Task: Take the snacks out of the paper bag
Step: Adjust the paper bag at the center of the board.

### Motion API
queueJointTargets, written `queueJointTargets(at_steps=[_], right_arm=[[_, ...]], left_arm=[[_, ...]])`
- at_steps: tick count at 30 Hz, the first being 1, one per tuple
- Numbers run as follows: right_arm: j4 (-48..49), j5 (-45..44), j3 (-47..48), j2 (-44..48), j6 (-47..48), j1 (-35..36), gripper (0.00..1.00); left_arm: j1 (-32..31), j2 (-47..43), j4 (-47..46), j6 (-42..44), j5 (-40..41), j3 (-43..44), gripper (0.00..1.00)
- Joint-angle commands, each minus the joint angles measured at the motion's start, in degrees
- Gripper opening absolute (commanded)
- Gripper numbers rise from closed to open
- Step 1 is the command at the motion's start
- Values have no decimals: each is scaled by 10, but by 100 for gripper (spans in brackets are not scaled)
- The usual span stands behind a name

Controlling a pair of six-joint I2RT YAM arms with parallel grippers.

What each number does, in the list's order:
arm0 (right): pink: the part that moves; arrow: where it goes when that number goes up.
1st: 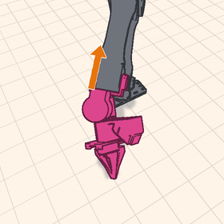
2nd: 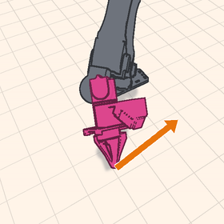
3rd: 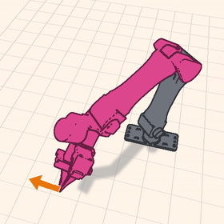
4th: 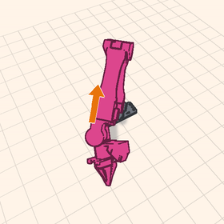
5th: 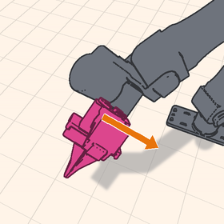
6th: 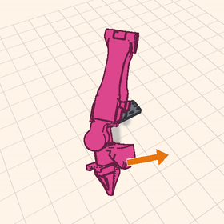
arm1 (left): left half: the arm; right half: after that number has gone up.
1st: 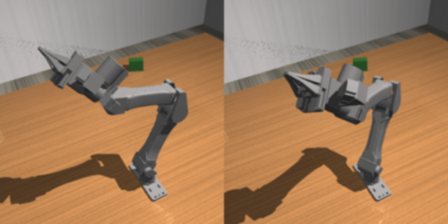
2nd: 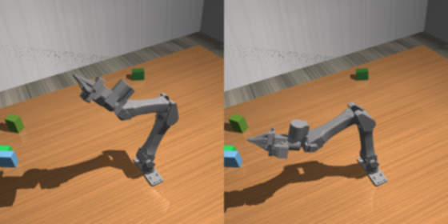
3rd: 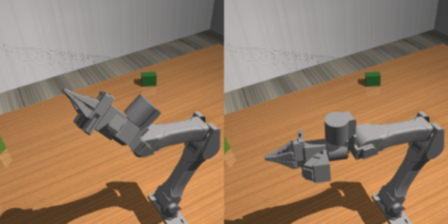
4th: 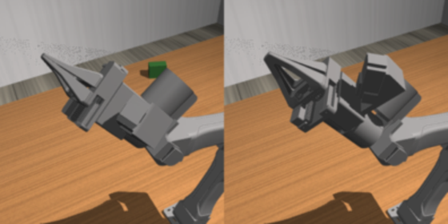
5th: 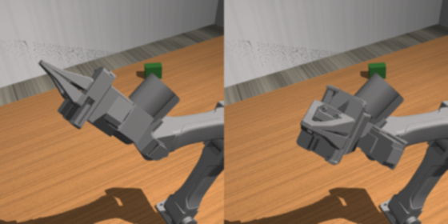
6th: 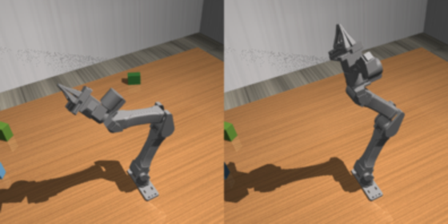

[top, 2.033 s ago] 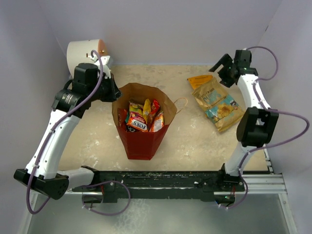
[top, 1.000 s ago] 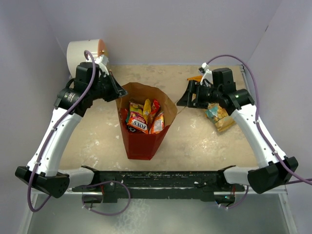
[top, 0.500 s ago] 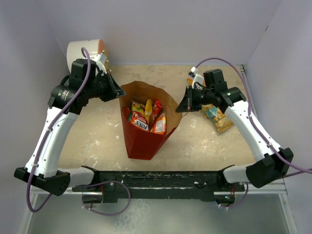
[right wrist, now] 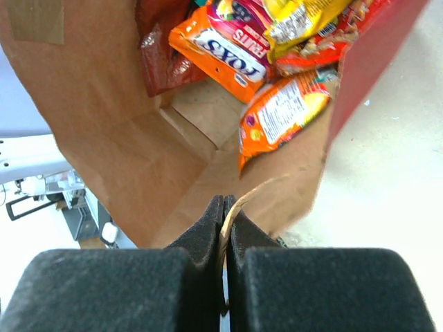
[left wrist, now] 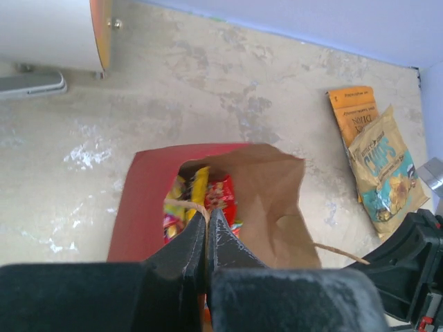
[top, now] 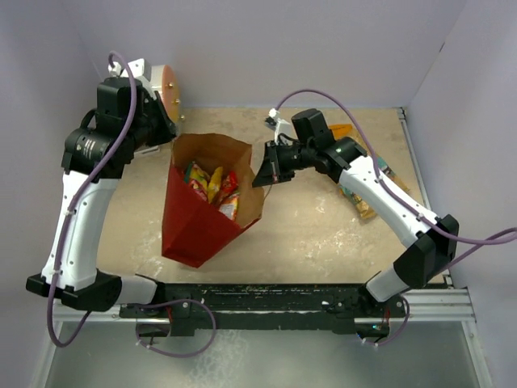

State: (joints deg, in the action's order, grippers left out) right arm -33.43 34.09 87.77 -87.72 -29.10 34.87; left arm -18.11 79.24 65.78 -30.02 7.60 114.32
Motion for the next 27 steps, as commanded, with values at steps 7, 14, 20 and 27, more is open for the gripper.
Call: queueJointTargets(at_steps=[7,14,20,27], right_arm=[[-1,-6,-92,32,33,69,7],[133,25,-285,131,-20,153,8],[148,-24,-275,113,-16,199,9],[84,-166,-246,136,-57,197,7]], left_arm=[[4,-103,-245,16,-215,-183,0],[4,-184,-279,-137,-383,-342,0],[4,-143,-228,-167,-483,-348,0],[4,-113,-274,-170,-348,-279,0]])
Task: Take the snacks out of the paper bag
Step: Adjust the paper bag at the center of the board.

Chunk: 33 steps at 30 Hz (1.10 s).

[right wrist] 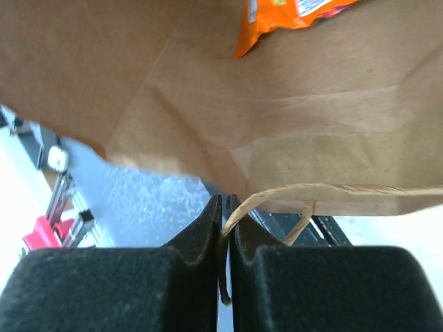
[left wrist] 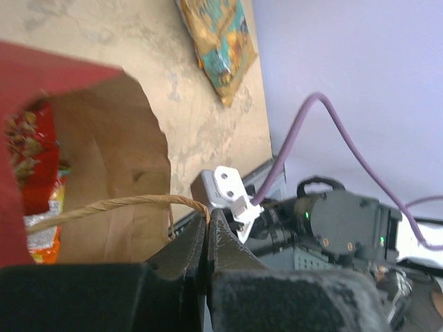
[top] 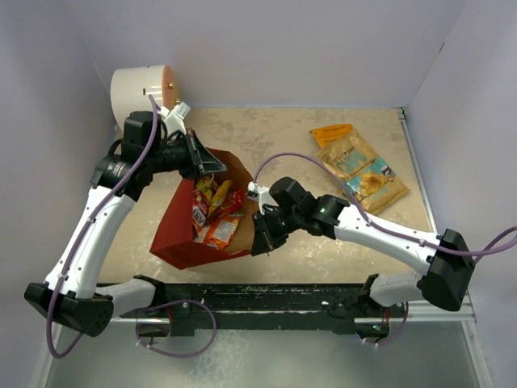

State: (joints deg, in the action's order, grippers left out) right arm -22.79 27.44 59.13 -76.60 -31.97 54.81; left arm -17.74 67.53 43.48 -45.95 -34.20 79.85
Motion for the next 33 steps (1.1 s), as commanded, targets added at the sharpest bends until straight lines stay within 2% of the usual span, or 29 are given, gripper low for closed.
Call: queueJointTargets(at_steps=[1,6,10,12,18,22,24,27,29,33], right_arm=[[-32,-122,55,29,-31,-3,7],[-62,-159,131,17,-28,-34,4],[-87,-142,196,-24,-14,-77,2],[-86,-130,225,-43,-6,-89,1],[-93,-98,336,-128,15,-90,1],[-100,-92,394,-177,33,-90,1],[-99,-60,406,-192,50,-89,1],[-88,-41,384,-189,64,-84,1],[-84,-43,356,-176,78,-79,2],[-74,-46,261,-141,83,-78,4]], left_arm=[[0,6,-52,-7,99,77,0],[2,61,-28,36,197,165,0],[14,143,50,102,259,317,0],[49,180,77,117,262,366,0],[175,231,21,95,125,400,0],[200,259,-49,68,44,407,0],[200,273,-72,61,10,420,0],[196,281,-111,50,-50,408,0],[186,270,-115,56,-62,390,0],[154,219,-109,74,-73,296,0]])
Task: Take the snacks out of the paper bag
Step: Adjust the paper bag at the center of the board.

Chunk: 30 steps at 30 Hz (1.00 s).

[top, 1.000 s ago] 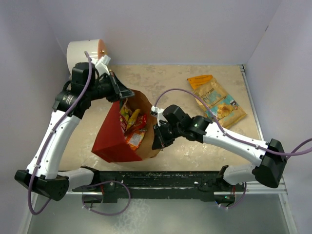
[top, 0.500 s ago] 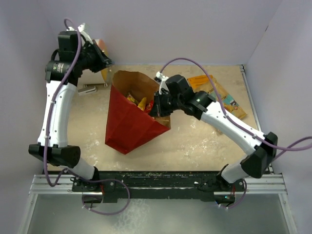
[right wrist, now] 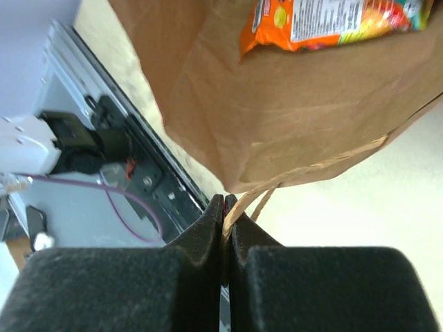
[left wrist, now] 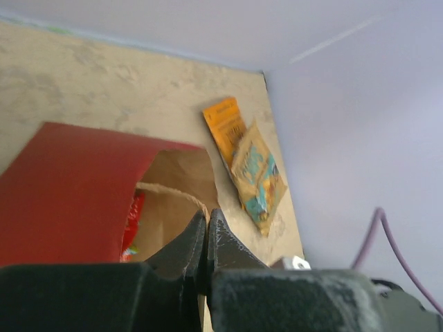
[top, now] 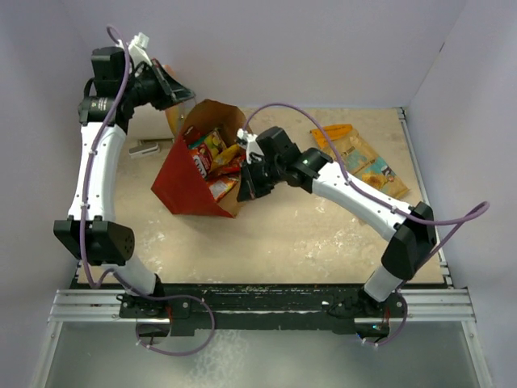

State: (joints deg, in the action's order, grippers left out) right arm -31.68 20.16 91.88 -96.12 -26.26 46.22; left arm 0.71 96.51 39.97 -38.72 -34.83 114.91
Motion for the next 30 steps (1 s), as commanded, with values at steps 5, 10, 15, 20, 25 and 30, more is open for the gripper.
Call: queueJointTargets(at_steps=[5,10,15,20,25,30], right_arm=[[38,15,-193,111,6,8,7],[12,-15,-262,168,-43,8,14],[-24,-69,-269,218,-56,7,25],[-82,-184,-242,263,-41,4,61],[-97,-261,-189,283,32,-7,82],[50,-203,-186,293,164,-1,84]], left_arm=[[-73,-159,-86,0,-64,-213,0],[-101,-221,-92,-23,-49,-294,0],[-107,-249,-99,-43,-49,-306,0],[-109,-260,-97,-44,-50,-313,0],[-110,-266,-94,-45,-55,-315,0],[-110,-258,-91,-39,-56,-307,0]])
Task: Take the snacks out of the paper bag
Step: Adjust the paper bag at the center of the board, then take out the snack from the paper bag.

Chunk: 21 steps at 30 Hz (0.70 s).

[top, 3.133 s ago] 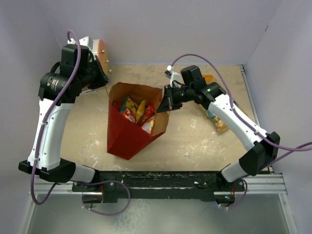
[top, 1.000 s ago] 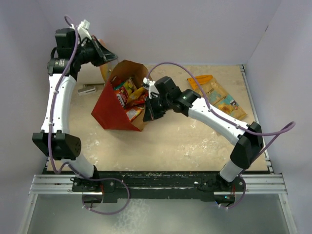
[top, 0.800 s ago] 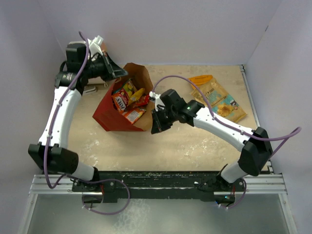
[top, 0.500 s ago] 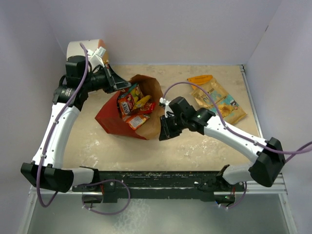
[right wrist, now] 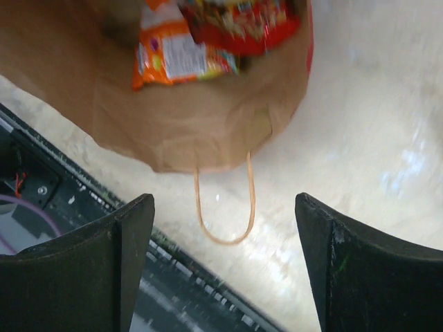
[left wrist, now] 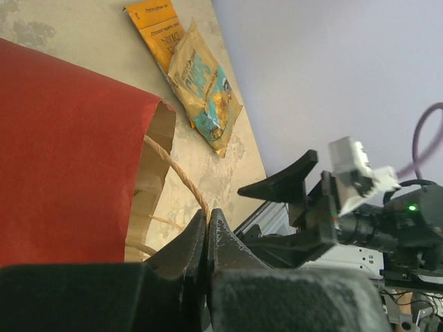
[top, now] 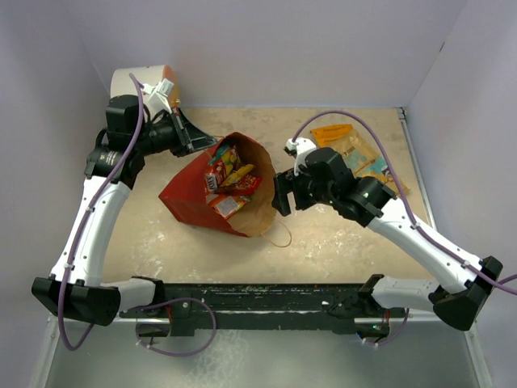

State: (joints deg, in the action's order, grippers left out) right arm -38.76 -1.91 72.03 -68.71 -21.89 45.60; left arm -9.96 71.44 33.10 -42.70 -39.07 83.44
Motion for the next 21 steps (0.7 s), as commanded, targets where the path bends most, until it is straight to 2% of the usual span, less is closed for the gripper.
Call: queueJointTargets(at_steps=[1,3,6,8,15,18,21], right_arm=[[162,30,-2,22,138,13,83],[247,39,-35,25,189,38,83],[348,123,-77,14,296,60,78],[377,182,-89,-3,387,67,76],[437,195,-134,-88,629,67,73],[501,200,-170,-122,650,64,72],[528,195,-164,-167,679,59,67]], left_arm=[[-3,-4,-22,1,-16,9,0],[-3,0,-19,7,-18,17,0],[-3,4,-8,19,-15,26,0],[-3,6,-3,23,-17,29,0],[-3,1,1,42,-27,26,0],[-3,-4,4,52,-26,25,0],[-3,-9,10,63,-24,25,0]])
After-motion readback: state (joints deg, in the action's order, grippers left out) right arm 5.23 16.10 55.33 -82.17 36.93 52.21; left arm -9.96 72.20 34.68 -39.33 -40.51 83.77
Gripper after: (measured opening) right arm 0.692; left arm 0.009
